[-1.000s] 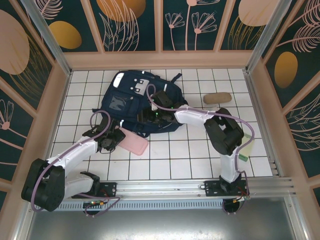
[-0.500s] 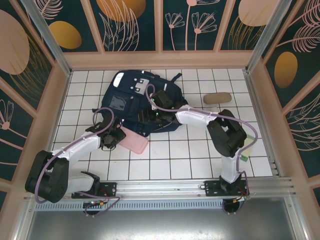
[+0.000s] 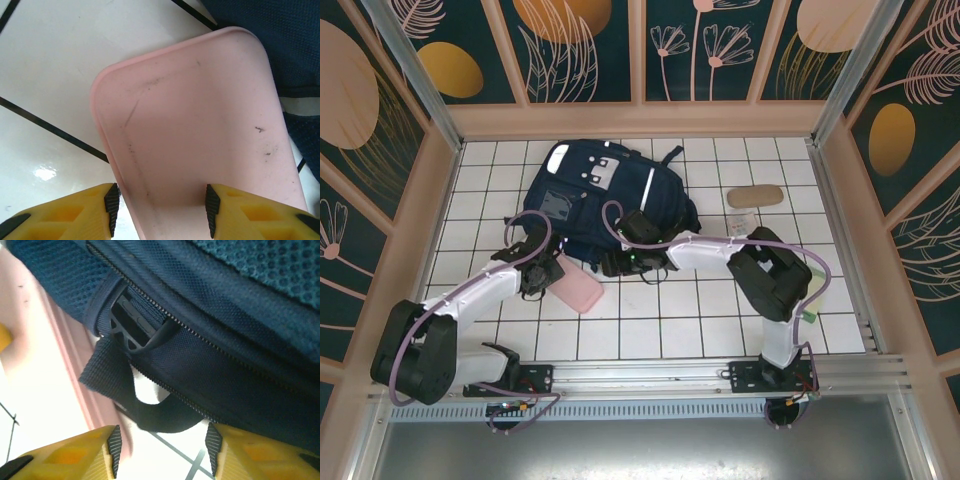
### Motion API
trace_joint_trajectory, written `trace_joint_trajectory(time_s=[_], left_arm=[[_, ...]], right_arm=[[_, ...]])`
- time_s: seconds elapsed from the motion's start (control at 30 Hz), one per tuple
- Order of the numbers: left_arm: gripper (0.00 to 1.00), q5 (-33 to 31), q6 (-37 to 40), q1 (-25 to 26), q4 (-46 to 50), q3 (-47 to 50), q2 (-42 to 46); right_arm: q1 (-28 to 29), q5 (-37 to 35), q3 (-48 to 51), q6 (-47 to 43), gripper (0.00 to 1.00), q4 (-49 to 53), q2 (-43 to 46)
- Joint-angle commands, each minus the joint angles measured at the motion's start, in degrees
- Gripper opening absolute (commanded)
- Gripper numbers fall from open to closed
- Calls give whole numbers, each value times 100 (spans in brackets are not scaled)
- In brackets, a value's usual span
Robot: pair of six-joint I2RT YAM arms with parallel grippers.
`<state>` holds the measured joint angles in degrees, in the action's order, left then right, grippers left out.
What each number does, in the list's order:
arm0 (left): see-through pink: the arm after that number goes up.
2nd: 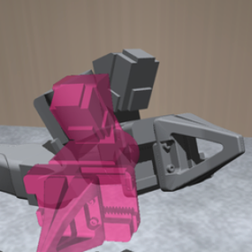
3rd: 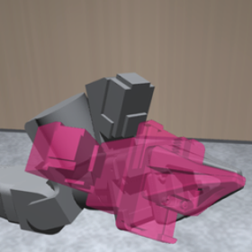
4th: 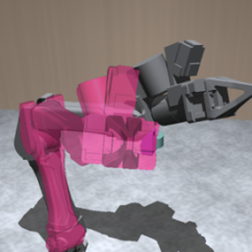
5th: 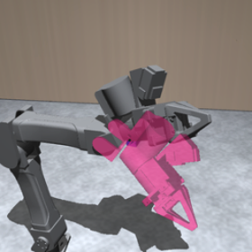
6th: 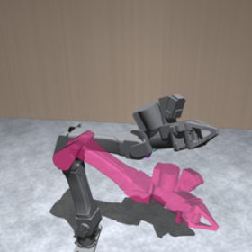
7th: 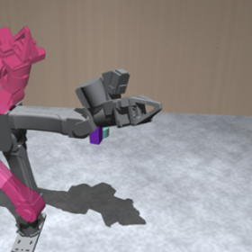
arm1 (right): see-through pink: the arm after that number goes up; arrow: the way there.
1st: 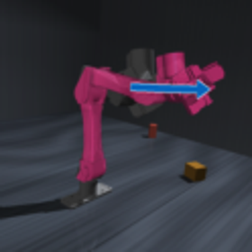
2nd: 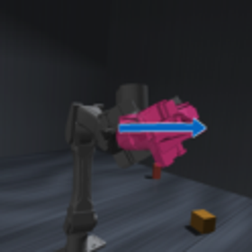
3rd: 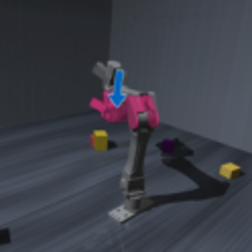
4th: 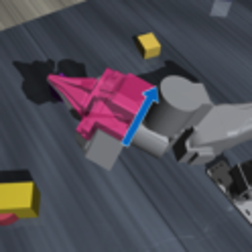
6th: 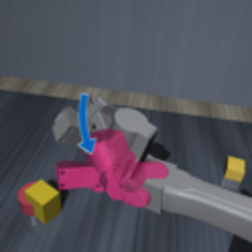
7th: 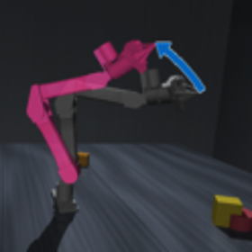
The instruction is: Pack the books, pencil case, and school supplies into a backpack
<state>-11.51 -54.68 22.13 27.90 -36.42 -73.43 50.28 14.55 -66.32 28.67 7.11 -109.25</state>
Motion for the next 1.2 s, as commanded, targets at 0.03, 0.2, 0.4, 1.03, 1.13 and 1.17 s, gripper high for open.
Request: trace_joint_trajectory(time_s=[0.03,0.2,0.4,1.03,1.13,1.17], left_arm=[[50,-136,468,-15,162,74,173],[50,185,646,-15,-22,72,321],[52,276,154,-16,276,80,1052],[43,1494,-1397,-14,-1335,1988,2234],[41,1513,-1431,-8,-1428,2109,2241],[40,1520,-1442,-12,-1474,2145,2253]], right_arm=[[-436,-332,-451,-222,47,81,-440],[-677,-321,-1004,-539,46,341,-513],[-321,-224,-770,-568,50,293,138],[332,1130,-1216,-589,54,-344,-1024],[388,1251,-1251,-587,54,-376,-1172],[409,1303,-1247,-581,54,-392,-1216]])
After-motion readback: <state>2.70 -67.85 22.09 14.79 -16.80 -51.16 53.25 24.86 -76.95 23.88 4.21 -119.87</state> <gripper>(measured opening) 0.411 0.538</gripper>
